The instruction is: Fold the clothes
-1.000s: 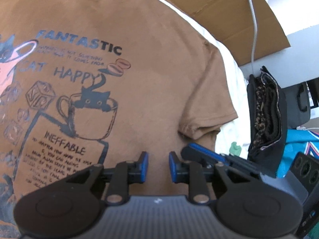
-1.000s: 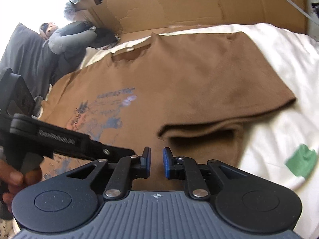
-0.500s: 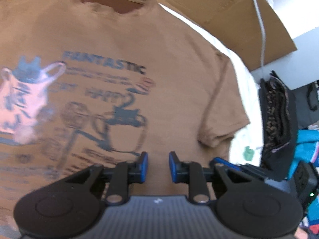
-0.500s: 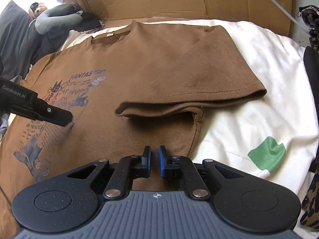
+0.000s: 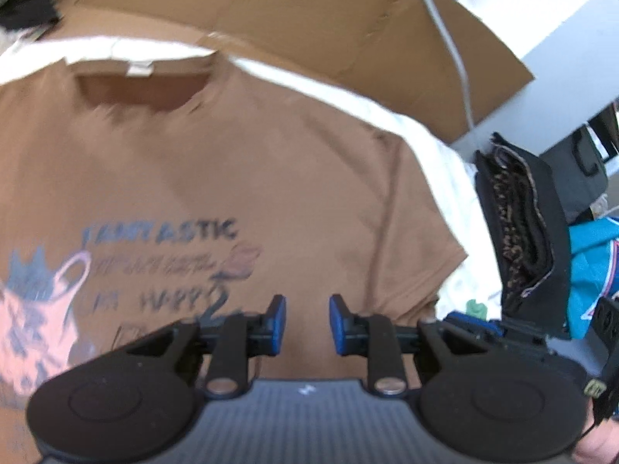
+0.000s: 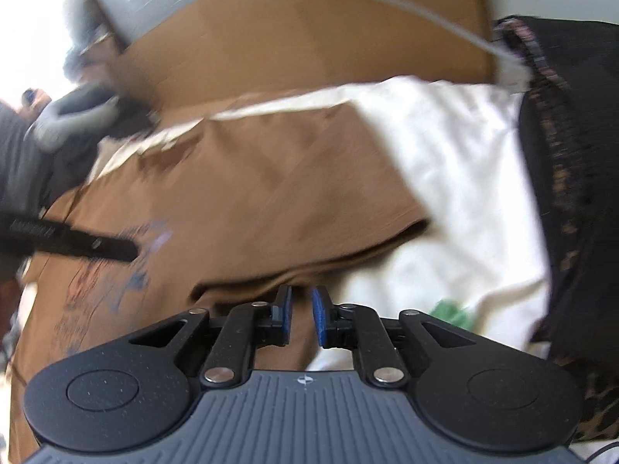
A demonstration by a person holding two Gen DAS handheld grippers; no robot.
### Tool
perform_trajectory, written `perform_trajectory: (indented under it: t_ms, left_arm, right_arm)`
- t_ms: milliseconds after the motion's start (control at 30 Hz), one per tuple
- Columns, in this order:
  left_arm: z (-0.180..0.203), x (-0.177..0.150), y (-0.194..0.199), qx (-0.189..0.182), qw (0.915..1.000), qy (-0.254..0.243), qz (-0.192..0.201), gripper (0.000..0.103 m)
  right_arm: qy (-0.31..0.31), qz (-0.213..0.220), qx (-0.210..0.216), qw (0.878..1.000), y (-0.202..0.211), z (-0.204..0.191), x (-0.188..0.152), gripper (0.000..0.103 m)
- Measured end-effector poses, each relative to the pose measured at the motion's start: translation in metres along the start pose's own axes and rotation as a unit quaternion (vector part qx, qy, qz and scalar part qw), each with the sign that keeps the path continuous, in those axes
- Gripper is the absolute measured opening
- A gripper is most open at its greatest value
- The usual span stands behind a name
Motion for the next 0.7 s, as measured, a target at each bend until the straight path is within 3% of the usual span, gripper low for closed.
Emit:
perform_trajectory:
  t_ms: [33,67,300,600,667,700]
  left_arm:
    - [0.003,0.002,0.000,-0.002,1.0000,-0.003,0.001,0.027]
    - [0.005,0.003,-0.001,-0.003,1.0000,-0.006,0.003,0.027]
    - [0.001,0.000,-0.001,0.000,1.0000,0.000,0.001,0.029]
    - [-0.002,0.002,0.005,0.002,1.0000,-0.003,0.009,0.029]
    - [-0.005,0.002,0.007,0.002,0.9999,-0.001,0.011,0.029]
    - [-0.007,0.003,0.007,0.003,0.9999,-0.001,0.012,0.029]
  right_arm:
    - [-0.011,0.006,-0.009,1.000,0.000,0.007,0.004,0.041]
    - [-0.021,0.012,-0.018,1.000,0.000,0.013,0.007,0.044]
    - [-0.084,0.025,-0.067,0.994,-0.012,0.044,0.016,0.044]
    - [-0.158,0.032,-0.083,0.983,-0.038,0.059,0.020,0.044]
    - [-0.158,0.034,-0.071,0.984,-0.038,0.059,0.024,0.040]
    - [-0.156,0.034,-0.065,0.985,-0.038,0.059,0.026,0.027]
Point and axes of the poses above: each gripper's, at about its wrist camera, not at the fingertips, and y roughly against the way its jaws point, z to its right, x to its top, the point moved 5 cm from there along -y, roughly the way its jaws point, and after that the axes turned 4 degrees about y, right-handed, at the moved point
